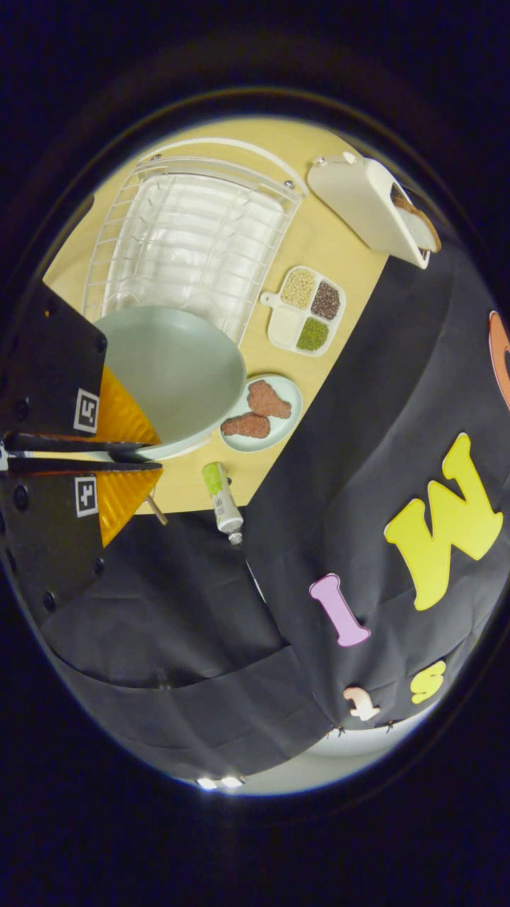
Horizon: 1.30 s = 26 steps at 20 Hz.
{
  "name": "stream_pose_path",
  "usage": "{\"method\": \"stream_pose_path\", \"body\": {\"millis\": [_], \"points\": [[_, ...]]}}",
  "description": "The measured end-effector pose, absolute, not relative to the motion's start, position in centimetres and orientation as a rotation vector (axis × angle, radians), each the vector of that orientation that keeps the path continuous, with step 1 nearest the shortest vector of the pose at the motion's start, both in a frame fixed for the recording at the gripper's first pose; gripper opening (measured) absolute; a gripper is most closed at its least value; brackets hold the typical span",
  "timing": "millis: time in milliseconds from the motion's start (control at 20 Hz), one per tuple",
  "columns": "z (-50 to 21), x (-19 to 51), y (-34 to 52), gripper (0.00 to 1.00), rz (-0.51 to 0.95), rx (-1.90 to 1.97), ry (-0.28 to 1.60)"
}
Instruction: Take the plate from the dish rack, then take the spoon from the basket and place it into the plate.
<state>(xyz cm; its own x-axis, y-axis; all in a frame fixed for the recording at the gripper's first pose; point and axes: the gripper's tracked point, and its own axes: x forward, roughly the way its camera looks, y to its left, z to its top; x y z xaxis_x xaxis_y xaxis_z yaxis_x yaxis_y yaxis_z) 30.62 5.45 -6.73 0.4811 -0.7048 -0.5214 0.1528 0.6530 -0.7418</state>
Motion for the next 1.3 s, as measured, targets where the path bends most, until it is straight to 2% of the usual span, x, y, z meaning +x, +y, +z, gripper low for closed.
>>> {"method": "stream_pose_path", "body": {"millis": [500, 850, 1300], "points": [[-8.1, 22.4, 0.6, 0.09, -0.394, -0.326, 0.992], [-13.1, 15.0, -1.0, 0.09, -0.157, 0.071, 1.076], [-21.5, 10.1, -6.3, 0.09, -0.050, 0.141, 1.150]]}}
